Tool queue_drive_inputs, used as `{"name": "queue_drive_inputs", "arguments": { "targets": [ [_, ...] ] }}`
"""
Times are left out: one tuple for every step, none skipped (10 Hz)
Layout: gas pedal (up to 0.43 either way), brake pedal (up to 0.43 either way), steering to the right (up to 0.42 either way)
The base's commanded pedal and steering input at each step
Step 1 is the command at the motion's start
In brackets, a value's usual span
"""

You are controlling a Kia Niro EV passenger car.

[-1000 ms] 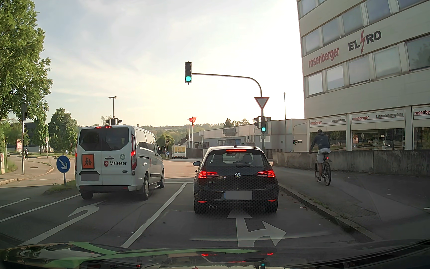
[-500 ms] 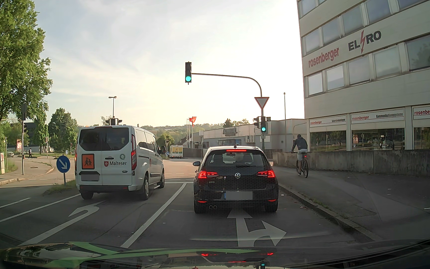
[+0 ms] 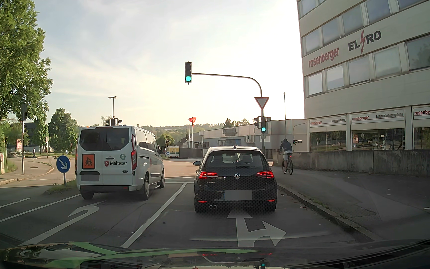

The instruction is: Follow the waypoints while adhering to traffic rules and regulations

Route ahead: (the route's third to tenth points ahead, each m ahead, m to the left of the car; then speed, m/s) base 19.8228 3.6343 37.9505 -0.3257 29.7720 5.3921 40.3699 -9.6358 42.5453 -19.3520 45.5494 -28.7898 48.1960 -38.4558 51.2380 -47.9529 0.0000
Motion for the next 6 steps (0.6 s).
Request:
{"name": "queue_drive_inputs", "arguments": {
  "targets": [
    [0.0, 0.36, -0.038],
    [0.0, 0.341, -0.04],
    [0.0, 0.335, -0.04],
    [0.0, 0.329, -0.041],
    [0.0, 0.287, -0.042],
    [0.0, 0.189, -0.042]
  ]
}}
